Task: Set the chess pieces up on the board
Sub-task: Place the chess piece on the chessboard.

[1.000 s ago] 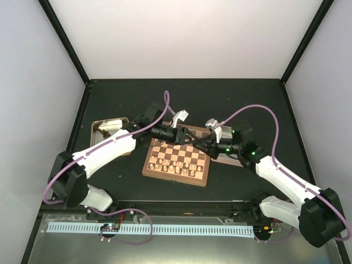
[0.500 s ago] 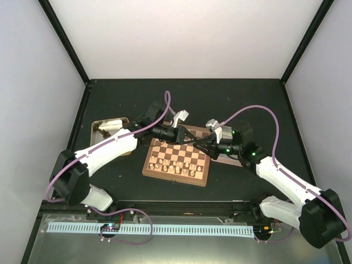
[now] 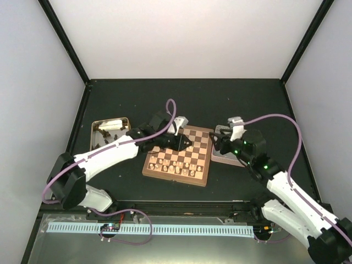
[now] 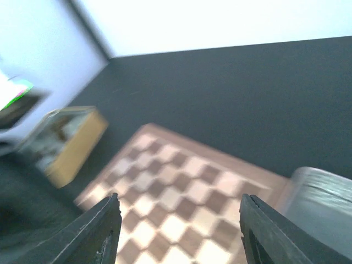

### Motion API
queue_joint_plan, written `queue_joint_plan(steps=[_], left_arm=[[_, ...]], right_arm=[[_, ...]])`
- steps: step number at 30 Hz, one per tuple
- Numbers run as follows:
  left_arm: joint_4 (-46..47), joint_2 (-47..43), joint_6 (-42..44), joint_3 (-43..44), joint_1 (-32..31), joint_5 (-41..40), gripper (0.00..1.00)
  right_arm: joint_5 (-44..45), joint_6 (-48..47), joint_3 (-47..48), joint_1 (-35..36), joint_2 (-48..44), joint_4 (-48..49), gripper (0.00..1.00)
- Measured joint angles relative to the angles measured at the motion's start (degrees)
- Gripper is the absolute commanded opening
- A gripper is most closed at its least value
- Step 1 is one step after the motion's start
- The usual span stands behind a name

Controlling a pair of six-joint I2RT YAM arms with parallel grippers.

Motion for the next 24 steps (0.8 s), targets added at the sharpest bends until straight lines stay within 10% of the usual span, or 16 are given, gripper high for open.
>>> queue_joint_plan(steps=[8,24], left_arm=[[0.9,-0.9,10.9,-1.6,-17.0,-17.8,0.06],[4.9,8.9,22.8,-4.7,-28.6,-30.5,0.08]], right_arm=[[30.6,10.4,-1.9,-0.9,-5.3,-8.2,0.65],[37.3,18.3,-2.4,-3.7,-3.5,-13.5,0.66]])
